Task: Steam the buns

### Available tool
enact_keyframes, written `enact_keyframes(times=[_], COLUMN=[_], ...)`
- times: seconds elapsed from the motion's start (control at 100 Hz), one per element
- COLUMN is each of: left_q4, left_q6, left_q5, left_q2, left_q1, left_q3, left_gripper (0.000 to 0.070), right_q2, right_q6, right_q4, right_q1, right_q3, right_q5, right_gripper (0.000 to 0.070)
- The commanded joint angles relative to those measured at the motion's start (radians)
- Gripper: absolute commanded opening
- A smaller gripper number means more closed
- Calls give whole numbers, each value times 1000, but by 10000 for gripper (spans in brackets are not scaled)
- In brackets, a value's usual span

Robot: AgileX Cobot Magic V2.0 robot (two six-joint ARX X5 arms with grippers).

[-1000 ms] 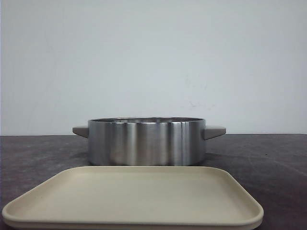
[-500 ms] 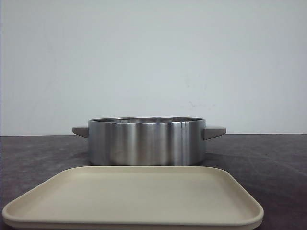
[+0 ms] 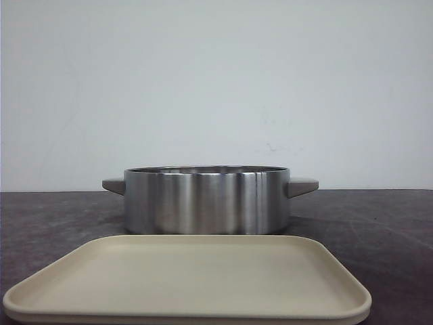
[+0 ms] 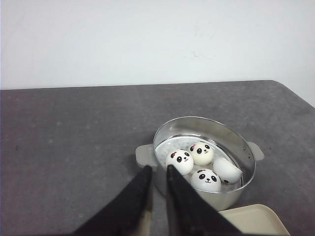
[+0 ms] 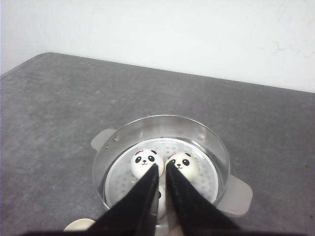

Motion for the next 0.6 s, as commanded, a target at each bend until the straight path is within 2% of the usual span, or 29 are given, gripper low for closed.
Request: enact_keyframes(times=[0.0, 0.07, 0.19, 0.29, 0.37, 0.51, 0.59], left_q4=[12, 12, 12, 12, 12, 12, 12], left_q6=[-5, -5, -5, -5, -5, -5, -5], left_q5=[-6, -5, -5, -5, -6, -6, -6], left_q2=[5, 5, 5, 5, 5, 5, 5], left_q1=[-6, -6, -6, -6, -6, -6, -6], left_q3=[10, 10, 10, 10, 10, 10, 10], left_gripper=[17, 17, 17, 17, 17, 17, 17], right_q2=[-49, -130, -321, -491, -604, -742, -788], right_q6=[-1, -34, -184, -280, -349, -394, -395], right_q4=[-1, -19, 33, 136, 193, 234, 240], right_q1=[-3, -34, -131, -271, -407, -655, -761], right_q3=[-3, -58, -237, -414, -534, -690, -756], right_q5=[3, -12, -61, -89, -153, -311, -338], right_gripper=[17, 12, 0, 0, 0, 0, 0])
